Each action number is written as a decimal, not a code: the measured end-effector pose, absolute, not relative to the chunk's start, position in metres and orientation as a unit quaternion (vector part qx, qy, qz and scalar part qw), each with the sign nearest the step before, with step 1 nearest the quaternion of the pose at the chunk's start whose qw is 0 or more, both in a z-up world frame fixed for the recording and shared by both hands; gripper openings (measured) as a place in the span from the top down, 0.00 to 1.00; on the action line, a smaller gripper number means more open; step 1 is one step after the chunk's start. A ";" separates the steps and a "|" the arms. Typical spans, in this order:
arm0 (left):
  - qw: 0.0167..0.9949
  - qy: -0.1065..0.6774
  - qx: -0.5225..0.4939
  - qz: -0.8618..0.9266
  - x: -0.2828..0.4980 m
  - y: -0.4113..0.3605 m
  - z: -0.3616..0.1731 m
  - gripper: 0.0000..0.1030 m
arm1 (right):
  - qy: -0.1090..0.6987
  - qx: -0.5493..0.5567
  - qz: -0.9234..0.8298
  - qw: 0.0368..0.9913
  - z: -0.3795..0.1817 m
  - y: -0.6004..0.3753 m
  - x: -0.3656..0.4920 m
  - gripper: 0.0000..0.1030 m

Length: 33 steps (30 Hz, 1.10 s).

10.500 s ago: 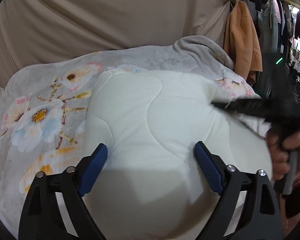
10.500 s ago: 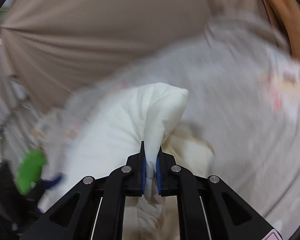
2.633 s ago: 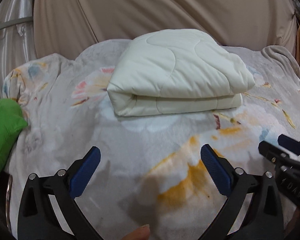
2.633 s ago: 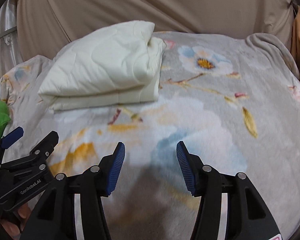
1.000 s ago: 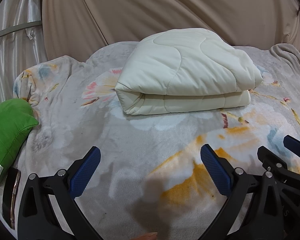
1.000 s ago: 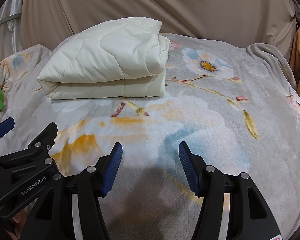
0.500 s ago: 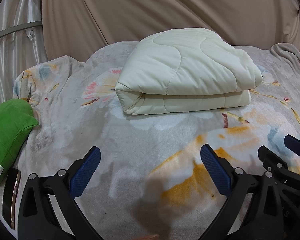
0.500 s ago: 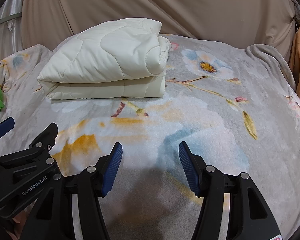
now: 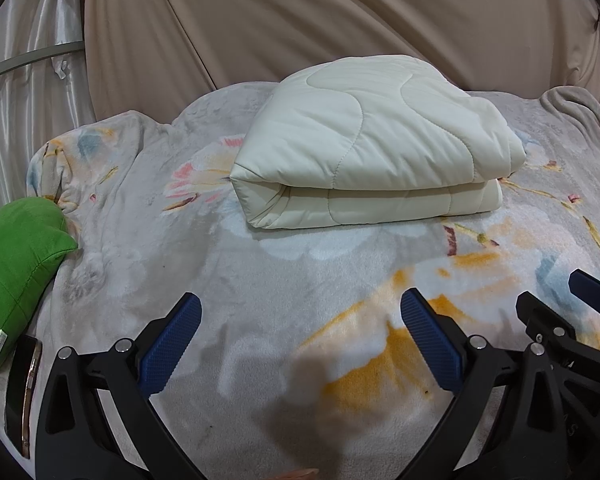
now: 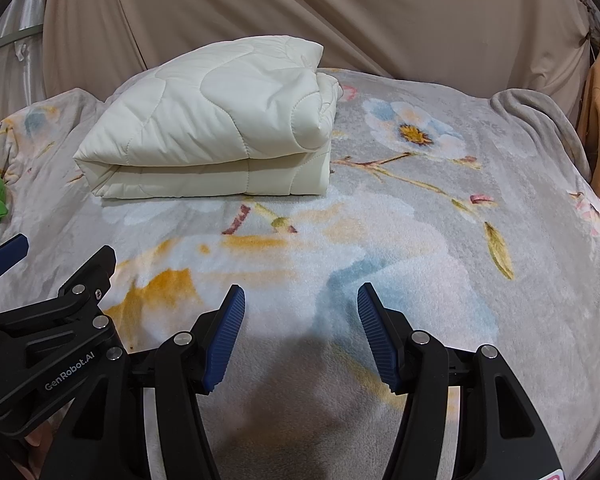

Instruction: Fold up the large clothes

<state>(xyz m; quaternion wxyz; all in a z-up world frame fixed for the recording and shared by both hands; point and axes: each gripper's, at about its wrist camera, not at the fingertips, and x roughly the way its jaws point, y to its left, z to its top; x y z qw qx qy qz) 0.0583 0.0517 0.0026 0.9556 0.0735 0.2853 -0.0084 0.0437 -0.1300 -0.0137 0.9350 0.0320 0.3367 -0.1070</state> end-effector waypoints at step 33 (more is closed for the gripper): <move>0.957 0.281 0.074 -0.012 0.054 0.053 0.004 0.08 | 0.336 0.031 -0.110 0.935 -0.013 -0.130 0.044 0.44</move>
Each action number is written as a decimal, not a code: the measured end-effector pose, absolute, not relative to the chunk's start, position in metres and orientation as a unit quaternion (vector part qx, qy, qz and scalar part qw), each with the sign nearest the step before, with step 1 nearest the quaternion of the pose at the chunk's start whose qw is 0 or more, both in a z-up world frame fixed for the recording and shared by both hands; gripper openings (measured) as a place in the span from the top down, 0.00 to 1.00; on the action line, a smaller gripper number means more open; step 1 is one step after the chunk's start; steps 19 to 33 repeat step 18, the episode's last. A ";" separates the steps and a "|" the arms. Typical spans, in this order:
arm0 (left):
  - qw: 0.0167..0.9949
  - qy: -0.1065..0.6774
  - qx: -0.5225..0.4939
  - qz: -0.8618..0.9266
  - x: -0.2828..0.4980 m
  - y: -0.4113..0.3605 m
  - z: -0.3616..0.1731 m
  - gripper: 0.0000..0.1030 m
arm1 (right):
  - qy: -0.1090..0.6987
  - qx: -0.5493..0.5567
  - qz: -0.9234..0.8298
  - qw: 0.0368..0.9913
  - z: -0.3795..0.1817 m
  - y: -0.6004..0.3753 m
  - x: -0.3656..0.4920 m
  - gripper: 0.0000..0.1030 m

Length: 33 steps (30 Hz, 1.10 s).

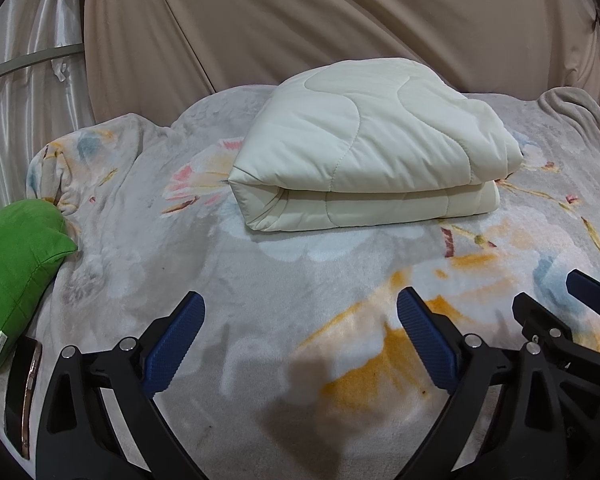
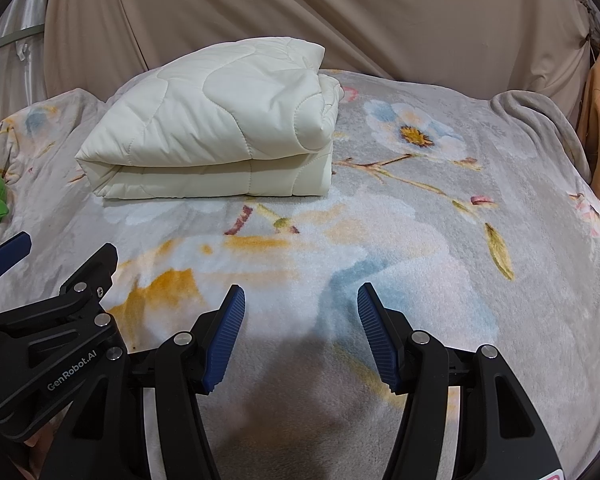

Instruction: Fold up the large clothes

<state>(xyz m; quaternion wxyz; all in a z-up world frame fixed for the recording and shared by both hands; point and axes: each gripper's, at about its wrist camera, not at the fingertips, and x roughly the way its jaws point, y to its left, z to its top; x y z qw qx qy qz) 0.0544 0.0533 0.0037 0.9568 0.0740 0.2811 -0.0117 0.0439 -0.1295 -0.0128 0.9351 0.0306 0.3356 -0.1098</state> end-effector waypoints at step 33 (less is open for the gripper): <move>0.957 0.280 0.077 -0.008 0.053 0.053 0.005 0.08 | 0.335 0.030 -0.111 0.935 -0.013 -0.128 0.043 0.44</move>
